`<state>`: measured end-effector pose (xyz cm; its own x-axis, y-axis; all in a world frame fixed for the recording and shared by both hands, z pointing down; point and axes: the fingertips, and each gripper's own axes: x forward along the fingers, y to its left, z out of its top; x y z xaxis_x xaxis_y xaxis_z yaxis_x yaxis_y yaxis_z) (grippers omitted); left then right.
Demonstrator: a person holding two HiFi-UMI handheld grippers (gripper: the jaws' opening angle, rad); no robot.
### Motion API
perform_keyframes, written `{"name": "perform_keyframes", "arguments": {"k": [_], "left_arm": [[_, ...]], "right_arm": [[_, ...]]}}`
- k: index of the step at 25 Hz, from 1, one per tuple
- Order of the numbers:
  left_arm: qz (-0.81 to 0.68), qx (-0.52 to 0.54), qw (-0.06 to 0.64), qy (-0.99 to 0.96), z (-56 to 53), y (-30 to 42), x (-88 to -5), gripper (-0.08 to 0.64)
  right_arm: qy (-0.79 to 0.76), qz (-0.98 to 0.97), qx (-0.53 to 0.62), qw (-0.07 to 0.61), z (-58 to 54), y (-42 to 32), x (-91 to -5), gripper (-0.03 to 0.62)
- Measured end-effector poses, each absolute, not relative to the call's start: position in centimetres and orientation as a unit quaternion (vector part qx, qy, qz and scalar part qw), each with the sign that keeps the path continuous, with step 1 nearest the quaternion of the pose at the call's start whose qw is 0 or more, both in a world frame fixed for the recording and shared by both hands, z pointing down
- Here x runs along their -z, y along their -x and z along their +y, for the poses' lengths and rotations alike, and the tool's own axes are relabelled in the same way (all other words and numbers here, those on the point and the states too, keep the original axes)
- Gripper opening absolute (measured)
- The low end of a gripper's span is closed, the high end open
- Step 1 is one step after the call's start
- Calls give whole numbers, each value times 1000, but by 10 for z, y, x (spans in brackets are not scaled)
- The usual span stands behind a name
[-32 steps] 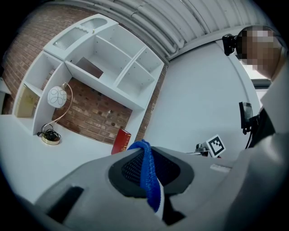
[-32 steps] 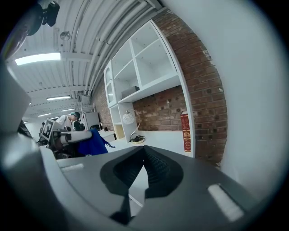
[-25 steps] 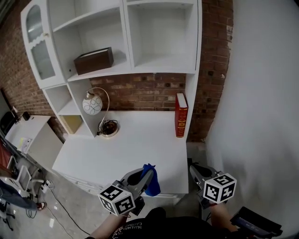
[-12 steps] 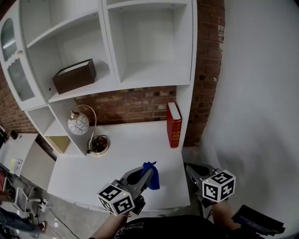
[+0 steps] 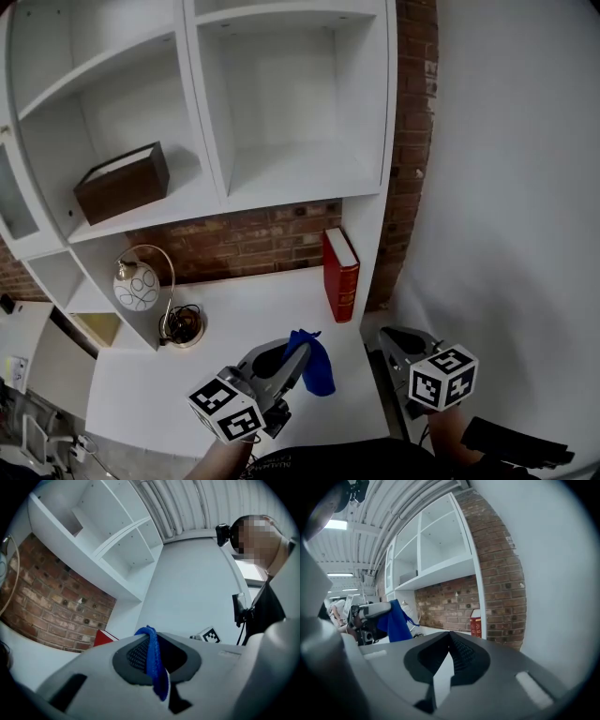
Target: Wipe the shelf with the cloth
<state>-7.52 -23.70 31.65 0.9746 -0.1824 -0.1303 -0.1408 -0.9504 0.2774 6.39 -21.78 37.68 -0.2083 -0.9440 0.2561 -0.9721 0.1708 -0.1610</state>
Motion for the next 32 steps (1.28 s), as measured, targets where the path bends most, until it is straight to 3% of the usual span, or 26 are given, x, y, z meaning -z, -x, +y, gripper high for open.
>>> {"name": "perform_keyframes", "arguments": {"k": [4, 9, 19, 32], "left_arm": [[-77, 99, 152, -980, -256, 70, -302, 23], [-62, 119, 132, -982, -265, 47, -271, 23], [-113, 170, -2, -979, -277, 24, -163, 23], [-300, 117, -214, -922, -345, -15, 36, 23]], "right_arm": [[-628, -764, -148, -9, -229, -70, -355, 8], [-581, -800, -151, -10, -237, -70, -328, 8], [-420, -898, -8, 128, -250, -33, -266, 9], [-333, -932, 58, 132, -238, -31, -260, 9]]}}
